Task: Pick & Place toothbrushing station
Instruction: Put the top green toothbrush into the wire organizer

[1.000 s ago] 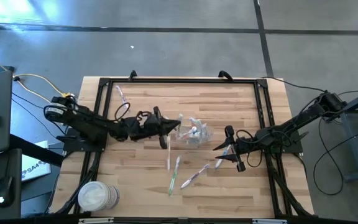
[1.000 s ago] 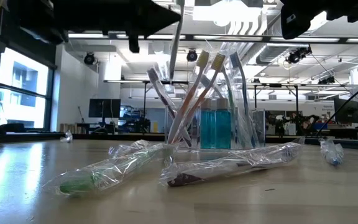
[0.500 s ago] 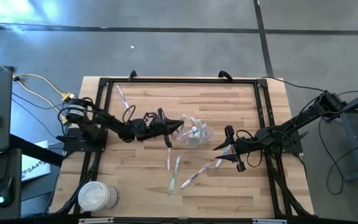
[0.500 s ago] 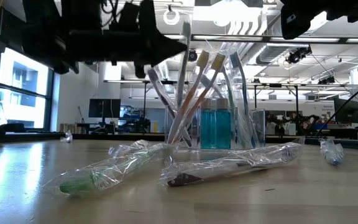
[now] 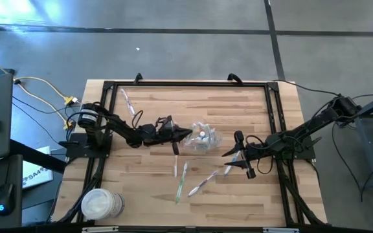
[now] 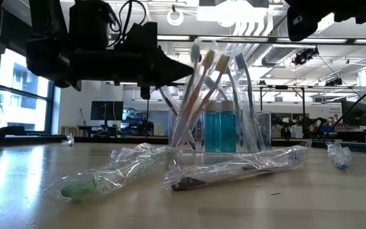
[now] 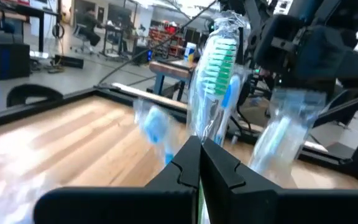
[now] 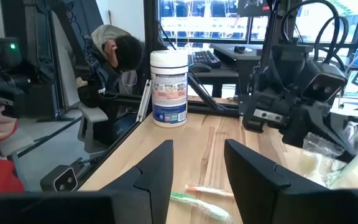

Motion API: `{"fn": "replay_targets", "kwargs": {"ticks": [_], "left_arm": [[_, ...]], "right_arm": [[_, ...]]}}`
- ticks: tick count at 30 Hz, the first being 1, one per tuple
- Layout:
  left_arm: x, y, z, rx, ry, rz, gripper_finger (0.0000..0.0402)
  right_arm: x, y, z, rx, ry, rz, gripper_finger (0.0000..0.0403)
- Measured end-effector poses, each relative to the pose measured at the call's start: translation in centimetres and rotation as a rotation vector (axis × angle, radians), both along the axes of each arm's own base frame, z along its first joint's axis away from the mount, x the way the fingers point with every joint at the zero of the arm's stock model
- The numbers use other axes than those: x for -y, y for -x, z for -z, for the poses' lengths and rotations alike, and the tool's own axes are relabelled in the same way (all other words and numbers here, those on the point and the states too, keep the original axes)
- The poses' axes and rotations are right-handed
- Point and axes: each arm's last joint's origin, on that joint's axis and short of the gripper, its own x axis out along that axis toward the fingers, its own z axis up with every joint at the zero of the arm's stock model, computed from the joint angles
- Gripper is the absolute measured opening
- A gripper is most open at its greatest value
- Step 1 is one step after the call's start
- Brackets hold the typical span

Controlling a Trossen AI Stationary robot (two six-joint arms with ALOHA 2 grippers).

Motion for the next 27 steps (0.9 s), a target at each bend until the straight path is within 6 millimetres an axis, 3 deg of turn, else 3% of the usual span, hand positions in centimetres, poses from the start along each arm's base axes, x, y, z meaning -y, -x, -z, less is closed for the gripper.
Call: {"fn": "replay_targets", "kwargs": {"ticks": [11,17,27], "left_arm": [[0.1,3.0,2.0,-0.026,0.033,0.0,0.0],[0.9,2.9,2.1,-0.052,-0.016,0.104,0.0],[1.0,2.8,2.3,-0.083,-0.016,0.113,0.0]], "right_arm": [[0.0,0.0,0.0,0.0,0.0,0.001,0.0136],[0.0,0.0,0.0,0.0,0.0,0.004,0.0136],[0.0,0.0,0.0,0.0,0.0,0.004,0.0136]]}}
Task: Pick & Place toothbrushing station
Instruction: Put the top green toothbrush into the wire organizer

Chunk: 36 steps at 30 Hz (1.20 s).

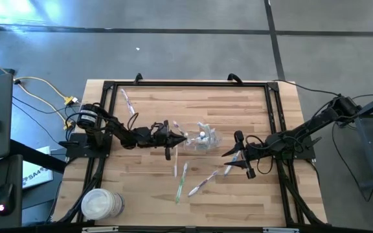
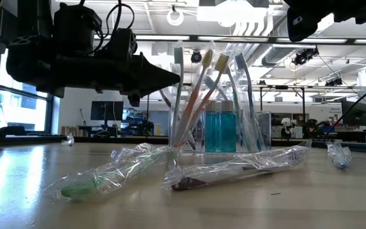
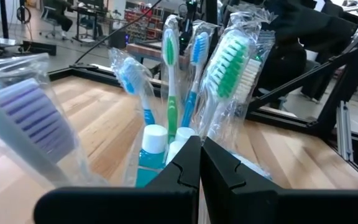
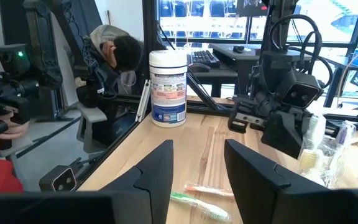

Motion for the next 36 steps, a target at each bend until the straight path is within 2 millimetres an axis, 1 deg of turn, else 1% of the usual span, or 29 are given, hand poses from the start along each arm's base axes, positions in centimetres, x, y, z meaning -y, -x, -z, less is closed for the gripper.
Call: {"fn": "replay_targets", "kwargs": {"ticks": [16,21,27,31,36], "left_arm": [[0.01,-0.01,0.22,-0.022,0.006,0.003,0.0],[0.15,-0.02,0.28,-0.027,0.003,0.05,0.0],[0.15,-0.01,0.31,-0.026,0.034,0.055,0.0002],[0.15,0.02,0.62,-0.048,0.054,0.053,0.0021],[0.12,0.03,0.7,-0.054,0.063,0.044,0.0069]], "right_arm": [[0.0,0.0,0.1,-0.009,0.004,0.0,0.0136],[0.0,0.0,0.09,-0.009,0.004,0.0,0.0136],[0.0,0.0,0.09,-0.009,0.004,0.0,0.0136],[0.0,0.0,0.1,-0.009,0.004,0.0,0.0136],[0.0,0.0,0.1,-0.009,0.004,0.0,0.0136]]}}
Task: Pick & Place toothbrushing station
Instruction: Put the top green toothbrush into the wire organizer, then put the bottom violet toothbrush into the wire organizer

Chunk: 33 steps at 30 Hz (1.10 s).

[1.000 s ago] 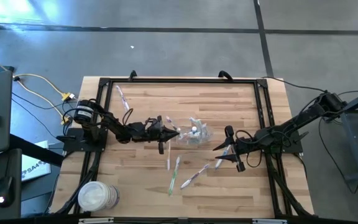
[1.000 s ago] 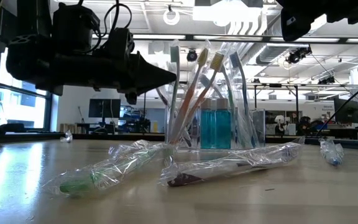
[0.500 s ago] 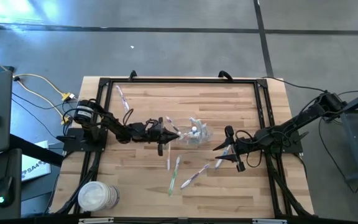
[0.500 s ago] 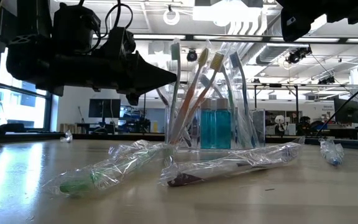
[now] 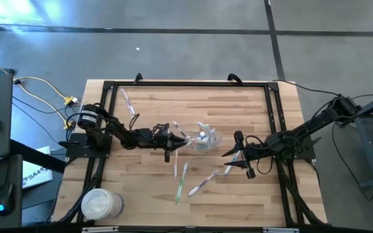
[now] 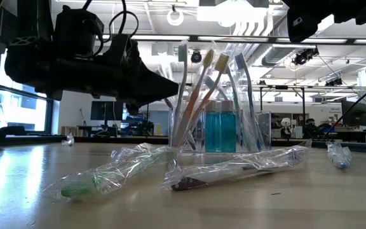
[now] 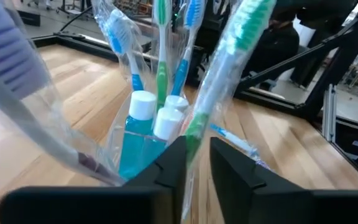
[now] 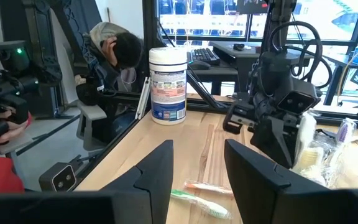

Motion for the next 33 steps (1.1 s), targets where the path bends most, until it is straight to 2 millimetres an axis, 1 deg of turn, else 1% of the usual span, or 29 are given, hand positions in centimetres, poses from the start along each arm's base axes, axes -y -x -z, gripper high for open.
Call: {"fn": "replay_targets", "kwargs": {"ticks": [5,10,15,20,22,25,30,33], "left_arm": [[0.0,0.0,-0.1,0.012,0.001,-0.001,0.0116],[0.0,0.0,-0.9,0.085,-0.024,0.0,0.0141],[0.1,0.2,-2.0,0.17,-0.068,0.058,0.0145],[0.3,0.4,-3.1,0.213,-0.113,0.102,0.0145],[0.4,0.5,-3.6,0.231,-0.119,0.136,0.0145],[0.5,0.6,-4.0,0.253,-0.126,0.19,0.0145],[0.8,0.7,-4.2,0.264,-0.14,0.304,0.0145],[1.0,0.7,-4.1,0.26,-0.143,0.357,0.0145]], "right_arm": [[0.0,0.0,0.0,0.0,0.0,0.0,0.0136],[0.0,0.0,0.1,-0.006,0.003,0.0,0.0136],[-0.2,0.1,0.4,-0.033,0.015,-0.024,0.0136],[-1.3,0.6,0.4,-0.026,0.037,-0.23,0.0136],[-1.8,0.9,0.4,-0.027,0.051,-0.265,0.0136],[-2.3,1.2,0.9,-0.077,0.073,-0.277,0.0136],[-3.1,1.5,1.4,-0.285,0.113,-0.233,0.0136],[-3.4,1.5,0.8,-0.351,0.107,-0.189,0.0136]]}}
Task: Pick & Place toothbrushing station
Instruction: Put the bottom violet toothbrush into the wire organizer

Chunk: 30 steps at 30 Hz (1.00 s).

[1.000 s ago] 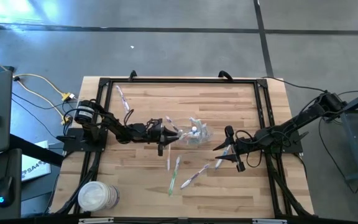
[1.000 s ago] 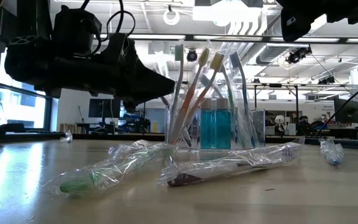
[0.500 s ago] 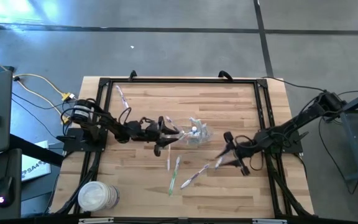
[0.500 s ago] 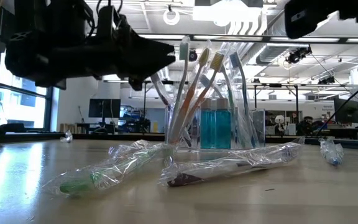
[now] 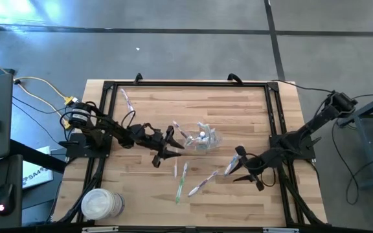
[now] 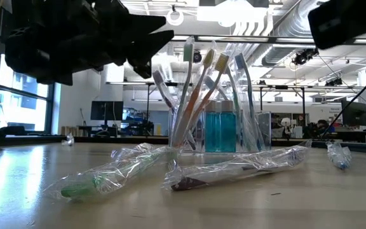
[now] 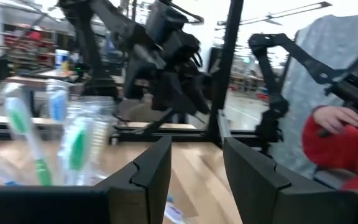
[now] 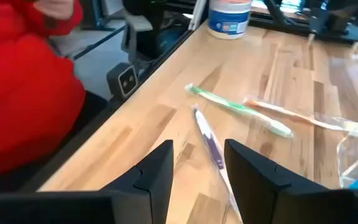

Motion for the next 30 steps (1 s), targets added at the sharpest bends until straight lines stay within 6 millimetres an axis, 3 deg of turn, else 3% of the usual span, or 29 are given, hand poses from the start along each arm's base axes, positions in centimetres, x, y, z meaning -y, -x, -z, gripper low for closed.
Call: {"fn": "replay_targets", "kwargs": {"ticks": [7,13,20,30], "left_arm": [[0.1,0.0,0.1,-0.012,-0.007,0.029,0.0145],[0.1,0.0,0.1,-0.021,0.017,0.035,0.0145],[0.3,0.1,0.2,-0.034,0.024,0.11,0.0145],[0.4,0.1,0.2,-0.051,0.05,0.178,0.0145]], "right_arm": [[-0.5,-0.8,-1.2,-0.001,0.008,0.005,0.0136],[-1.2,-2.9,0.5,-0.047,0.172,-0.024,0.0136],[-1.7,-6.4,1.9,-0.153,0.241,0.055,0.014],[-1.1,-8.8,4.6,-0.383,0.265,0.099,0.0205]]}}
